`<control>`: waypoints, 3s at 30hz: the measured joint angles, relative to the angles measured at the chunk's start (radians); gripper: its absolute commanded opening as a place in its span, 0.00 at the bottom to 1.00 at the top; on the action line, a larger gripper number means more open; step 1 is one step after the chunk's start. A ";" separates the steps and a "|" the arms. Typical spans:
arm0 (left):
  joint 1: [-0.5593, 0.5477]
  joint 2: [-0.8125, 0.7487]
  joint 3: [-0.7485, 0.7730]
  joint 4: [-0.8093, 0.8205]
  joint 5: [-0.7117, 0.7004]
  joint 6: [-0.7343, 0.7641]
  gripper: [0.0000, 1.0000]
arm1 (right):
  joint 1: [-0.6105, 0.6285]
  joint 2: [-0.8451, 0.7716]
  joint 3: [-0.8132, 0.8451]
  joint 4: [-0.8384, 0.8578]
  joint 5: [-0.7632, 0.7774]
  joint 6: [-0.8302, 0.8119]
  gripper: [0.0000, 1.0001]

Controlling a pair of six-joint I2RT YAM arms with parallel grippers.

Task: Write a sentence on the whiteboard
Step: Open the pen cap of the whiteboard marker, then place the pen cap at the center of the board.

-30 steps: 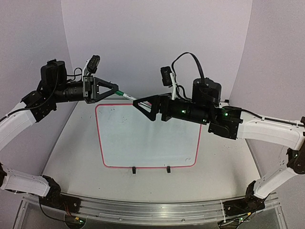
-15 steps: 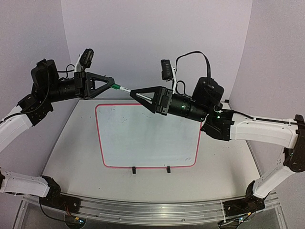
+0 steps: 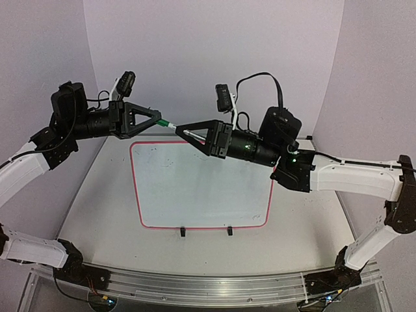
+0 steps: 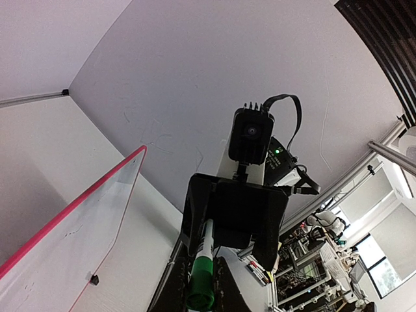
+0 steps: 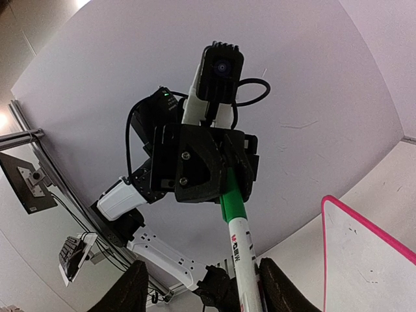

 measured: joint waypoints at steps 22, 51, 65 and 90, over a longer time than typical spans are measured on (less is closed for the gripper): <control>0.000 0.010 0.000 -0.006 0.039 0.000 0.00 | 0.001 0.012 0.002 -0.022 0.013 -0.010 0.15; 0.157 0.023 0.137 -0.029 -0.058 0.035 0.00 | 0.005 -0.281 -0.219 -0.032 0.196 -0.129 0.00; 0.291 0.154 0.309 -0.481 -0.651 0.362 0.00 | 0.005 -0.426 -0.196 -0.366 0.411 -0.322 0.00; 0.470 0.479 -0.223 -0.337 -0.537 0.229 0.00 | 0.010 -0.381 -0.196 -0.439 0.430 -0.357 0.00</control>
